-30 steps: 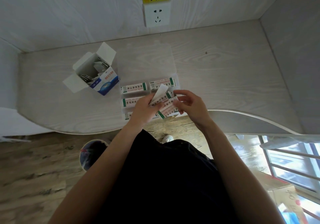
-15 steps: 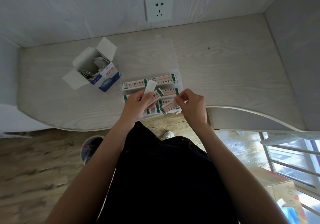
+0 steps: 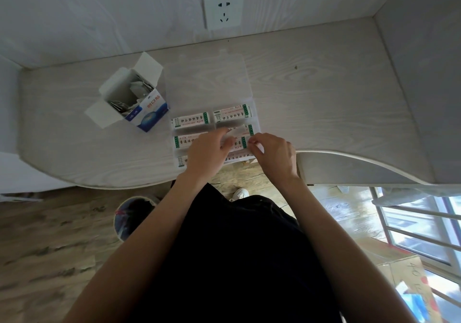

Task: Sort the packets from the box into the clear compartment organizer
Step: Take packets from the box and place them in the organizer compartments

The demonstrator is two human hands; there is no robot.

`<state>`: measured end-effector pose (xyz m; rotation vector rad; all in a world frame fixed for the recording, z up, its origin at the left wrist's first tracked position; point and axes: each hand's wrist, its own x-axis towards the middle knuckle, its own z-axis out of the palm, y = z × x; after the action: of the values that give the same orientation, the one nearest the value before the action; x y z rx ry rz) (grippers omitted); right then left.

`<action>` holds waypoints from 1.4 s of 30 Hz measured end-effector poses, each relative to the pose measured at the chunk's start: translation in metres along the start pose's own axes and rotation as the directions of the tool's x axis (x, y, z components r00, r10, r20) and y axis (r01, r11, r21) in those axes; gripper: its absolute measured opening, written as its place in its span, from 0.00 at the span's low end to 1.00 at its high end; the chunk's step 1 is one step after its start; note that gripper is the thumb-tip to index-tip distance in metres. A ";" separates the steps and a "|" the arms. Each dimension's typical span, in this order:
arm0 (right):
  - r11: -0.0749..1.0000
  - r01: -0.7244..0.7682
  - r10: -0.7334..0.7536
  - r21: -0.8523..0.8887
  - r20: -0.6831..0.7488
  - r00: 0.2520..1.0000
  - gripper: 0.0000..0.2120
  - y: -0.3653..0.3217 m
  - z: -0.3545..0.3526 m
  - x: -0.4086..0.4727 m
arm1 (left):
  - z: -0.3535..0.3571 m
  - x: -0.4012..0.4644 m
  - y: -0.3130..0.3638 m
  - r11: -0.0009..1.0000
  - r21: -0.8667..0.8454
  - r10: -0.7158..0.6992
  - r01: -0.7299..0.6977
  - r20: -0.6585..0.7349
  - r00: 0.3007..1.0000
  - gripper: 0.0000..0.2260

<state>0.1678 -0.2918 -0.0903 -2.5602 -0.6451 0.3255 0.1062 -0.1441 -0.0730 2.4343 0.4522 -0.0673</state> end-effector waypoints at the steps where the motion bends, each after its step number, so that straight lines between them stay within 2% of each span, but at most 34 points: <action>1: 1.000 0.010 -0.010 0.015 -0.004 1.000 0.08 0.001 -0.001 0.000 | 0.001 -0.001 0.001 0.999 0.030 0.015 -0.015 -0.002 1.000 0.12; 6: 1.000 0.022 -0.022 0.022 -0.022 1.000 0.11 0.000 -0.006 -0.004 | 0.008 -0.003 0.004 0.977 0.195 0.087 -0.082 -0.016 0.996 0.12; 10: 1.000 -0.019 0.019 0.006 -0.010 1.000 0.12 -0.005 -0.007 -0.001 | 0.012 -0.008 0.002 0.962 0.229 0.166 -0.146 -0.068 0.984 0.14; 13: 0.998 -0.034 0.036 -0.044 0.047 0.998 0.09 -0.005 -0.004 0.002 | 0.015 -0.013 -0.004 0.941 0.241 0.277 -0.239 -0.141 0.950 0.15; 16: 0.996 -0.027 0.032 -0.089 0.059 0.998 0.07 -0.005 -0.002 0.003 | 0.021 -0.014 -0.014 0.916 0.301 0.323 -0.264 -0.168 0.931 0.13; 20: 0.999 -0.038 0.037 0.027 0.033 0.999 0.09 -0.003 -0.009 0.001 | 0.029 -0.016 -0.015 0.892 0.363 0.354 -0.269 -0.191 0.916 0.11; 22: 0.996 -0.012 0.014 0.090 -0.018 1.000 0.11 -0.001 -0.013 -0.002 | 0.032 -0.016 -0.014 0.893 0.367 0.349 -0.260 -0.201 0.916 0.09; 24: 0.995 0.034 -0.027 0.090 -0.079 0.997 0.12 0.002 -0.016 -0.004 | 0.033 -0.016 -0.014 0.905 0.351 0.315 -0.239 -0.179 0.932 0.11; 26: 0.996 0.058 -0.053 0.062 -0.085 0.995 0.12 0.005 -0.018 -0.005 | 0.031 -0.020 -0.013 0.917 0.331 0.287 -0.225 -0.153 0.946 0.17; 28: 0.997 0.069 -0.066 0.033 -0.073 0.995 0.11 0.006 -0.017 -0.006 | 0.027 -0.024 -0.014 0.944 0.263 0.254 -0.199 -0.192 0.948 0.17; 31: 0.998 0.056 -0.055 0.002 -0.017 0.998 0.08 0.005 -0.016 -0.005 | 0.020 -0.024 -0.021 0.974 0.200 0.158 -0.108 -0.256 0.954 0.12; 34: 0.998 0.041 -0.038 -0.044 0.075 0.997 0.08 0.004 -0.016 -0.003 | 0.016 -0.021 -0.024 0.959 0.281 0.096 -0.034 -0.209 0.973 0.10; 37: 0.995 0.065 -0.056 -0.074 0.120 0.991 0.09 0.004 -0.016 0.001 | 0.014 -0.018 -0.018 0.937 0.346 0.107 -0.050 -0.147 0.983 0.10; 42: 0.991 0.092 -0.070 -0.098 0.204 0.976 0.12 0.002 -0.019 0.005 | 0.017 -0.009 -0.009 0.934 0.353 0.097 -0.061 -0.085 0.992 0.10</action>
<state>0.1787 -0.2981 -0.0754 -2.6144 -0.8599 0.5391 0.0958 -0.1512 -0.0903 2.8145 0.4142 0.0117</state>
